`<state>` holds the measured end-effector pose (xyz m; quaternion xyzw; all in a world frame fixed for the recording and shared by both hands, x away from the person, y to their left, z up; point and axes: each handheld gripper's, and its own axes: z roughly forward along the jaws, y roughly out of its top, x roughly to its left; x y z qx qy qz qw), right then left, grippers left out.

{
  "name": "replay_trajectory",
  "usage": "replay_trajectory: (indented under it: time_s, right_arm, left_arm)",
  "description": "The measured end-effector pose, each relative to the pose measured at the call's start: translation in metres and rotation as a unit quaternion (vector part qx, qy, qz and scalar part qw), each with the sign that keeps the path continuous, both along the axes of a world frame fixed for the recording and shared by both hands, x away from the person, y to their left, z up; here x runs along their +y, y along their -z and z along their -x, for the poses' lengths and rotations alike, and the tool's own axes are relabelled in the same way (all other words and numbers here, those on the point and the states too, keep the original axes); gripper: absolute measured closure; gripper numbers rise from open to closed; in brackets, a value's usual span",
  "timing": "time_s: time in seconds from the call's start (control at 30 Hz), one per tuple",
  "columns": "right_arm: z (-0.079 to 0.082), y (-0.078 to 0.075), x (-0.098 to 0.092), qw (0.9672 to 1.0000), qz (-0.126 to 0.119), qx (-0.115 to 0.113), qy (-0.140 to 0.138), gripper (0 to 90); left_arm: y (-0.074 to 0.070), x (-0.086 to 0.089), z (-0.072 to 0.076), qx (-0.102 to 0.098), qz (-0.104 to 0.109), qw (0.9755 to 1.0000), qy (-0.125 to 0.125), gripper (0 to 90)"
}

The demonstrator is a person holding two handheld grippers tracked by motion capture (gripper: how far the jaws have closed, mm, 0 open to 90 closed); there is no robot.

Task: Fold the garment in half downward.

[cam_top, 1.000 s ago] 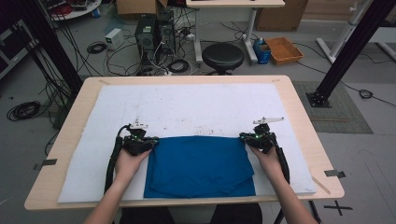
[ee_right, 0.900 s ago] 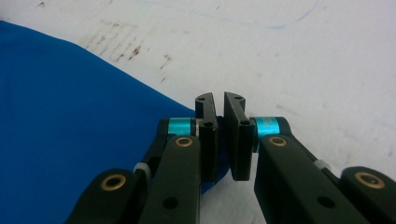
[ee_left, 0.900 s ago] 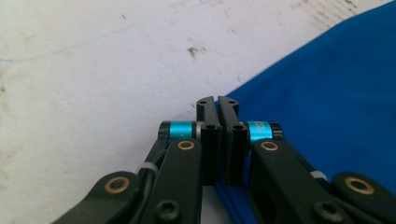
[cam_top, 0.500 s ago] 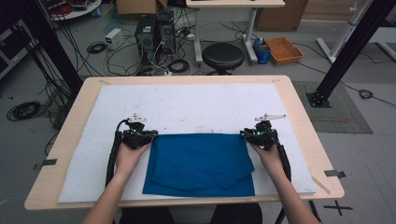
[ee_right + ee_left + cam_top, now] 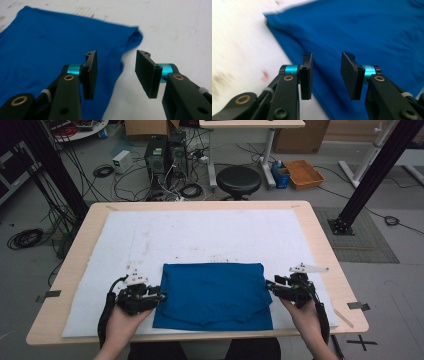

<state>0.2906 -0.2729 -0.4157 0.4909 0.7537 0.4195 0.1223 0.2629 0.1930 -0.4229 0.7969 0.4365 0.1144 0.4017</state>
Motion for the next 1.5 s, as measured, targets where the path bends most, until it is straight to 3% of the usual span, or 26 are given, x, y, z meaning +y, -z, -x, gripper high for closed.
replay_trajectory:
  time_s: [0.07, 0.17, 0.33, 0.4, 0.5, 0.57, 0.73, 0.87, 1.0, 1.1, 1.17, 1.33, 1.4, 1.5]
  right_arm:
    - [0.014, 0.002, 0.002, 0.9999, 0.000, 0.005, -0.010, 57.1]
    - [0.028, 0.006, 0.006, 0.9995, 0.005, 0.019, -0.023, 59.1]
    - [0.030, 0.015, 0.007, 0.9986, 0.041, 0.032, -0.013, 61.4]
    - [0.029, 0.017, 0.005, 0.9985, 0.040, 0.037, -0.004, 61.4]
    - [0.026, 0.022, 0.005, 0.9979, 0.032, 0.052, -0.021, 78.1]
    - [0.029, 0.021, 0.007, 0.9980, 0.034, 0.045, -0.030, 86.6]
    - [0.045, 0.005, 0.010, 0.9985, 0.011, 0.024, -0.047, 89.2]
    - [0.059, 0.004, 0.014, 0.9976, 0.010, 0.028, -0.062, 89.2]
    - [0.066, 0.008, 0.012, 0.9973, 0.015, 0.032, -0.065, 89.2]
    - [0.066, 0.010, 0.010, 0.9972, 0.020, 0.035, -0.062, 88.9]
    - [0.066, 0.011, 0.009, 0.9971, 0.022, 0.037, -0.062, 83.7]
    - [0.061, 0.005, 0.003, 0.9987, 0.022, 0.019, -0.043, 73.8]
    - [0.053, 0.002, -0.001, 0.9993, 0.018, 0.008, -0.031, 66.9]
    - [0.033, -0.001, -0.004, 0.9999, 0.014, -0.004, -0.009, 60.0]
  left_arm:
    - [0.004, -0.004, 0.005, 0.011, -0.013, 0.9998, 0.008, 63.1]
    - [0.011, -0.010, 0.006, 0.028, -0.015, 0.9993, 0.020, 68.7]
    - [0.016, -0.014, 0.000, 0.030, -0.016, 0.9990, 0.029, 82.4]
    - [0.016, -0.014, -0.001, 0.028, -0.015, 0.9989, 0.035, 86.1]
    - [0.015, -0.013, -0.001, 0.028, -0.010, 0.9987, 0.041, 87.5]
    - [0.013, -0.012, 0.001, 0.027, -0.003, 0.9987, 0.043, 88.0]
    - [-0.001, 0.000, 0.006, 0.019, 0.025, 0.9986, 0.044, 88.0]
    - [-0.004, 0.008, 0.009, 0.019, 0.031, 0.9985, 0.040, 88.0]
    - [-0.001, 0.008, 0.012, 0.029, 0.024, 0.9982, 0.046, 87.8]
    - [0.001, 0.007, 0.014, 0.031, 0.016, 0.9982, 0.048, 83.2]
    - [0.001, 0.008, 0.013, 0.029, 0.016, 0.9986, 0.040, 74.5]
    - [-0.003, 0.013, 0.008, 0.007, 0.016, 0.9996, 0.021, 58.0]
    - [-0.005, 0.014, 0.001, -0.006, 0.018, 0.9998, 0.007, 54.2]
    - [-0.008, 0.016, -0.018, -0.009, 0.024, 0.9996, -0.009, 51.7]
